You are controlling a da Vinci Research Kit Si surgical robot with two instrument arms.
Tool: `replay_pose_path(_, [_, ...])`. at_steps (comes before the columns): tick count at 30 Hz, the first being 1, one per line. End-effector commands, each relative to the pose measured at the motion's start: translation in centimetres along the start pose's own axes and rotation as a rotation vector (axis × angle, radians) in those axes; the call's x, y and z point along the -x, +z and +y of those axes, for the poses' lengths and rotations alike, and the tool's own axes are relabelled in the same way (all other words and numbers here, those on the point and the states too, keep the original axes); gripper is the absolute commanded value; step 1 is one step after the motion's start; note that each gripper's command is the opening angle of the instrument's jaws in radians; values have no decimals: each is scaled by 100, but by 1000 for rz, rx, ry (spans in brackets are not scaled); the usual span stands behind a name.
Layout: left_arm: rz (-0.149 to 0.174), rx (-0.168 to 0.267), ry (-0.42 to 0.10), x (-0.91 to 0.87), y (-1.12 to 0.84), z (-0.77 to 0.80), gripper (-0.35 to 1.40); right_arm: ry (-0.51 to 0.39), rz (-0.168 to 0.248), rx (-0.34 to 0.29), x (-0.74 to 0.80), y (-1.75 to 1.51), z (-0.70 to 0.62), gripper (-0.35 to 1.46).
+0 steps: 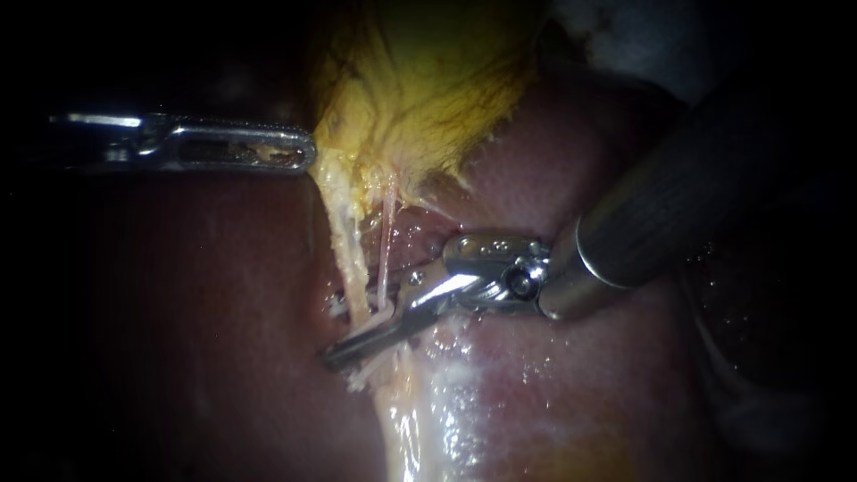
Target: Clipping third clip left tube
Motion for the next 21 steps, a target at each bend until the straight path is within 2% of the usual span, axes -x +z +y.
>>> replay_pose_path(1, [0,0,0,0,0,0,-35,0,0,0,0,-1,0,53])
replay_pose_path(11, [0,0,0,0,0,0,-35,-14,7,7,8,-31,4,53])
replay_pose_path(21, [0,0,0,0,-1,0,-35,-22,20,11,-1,-88,4,53])
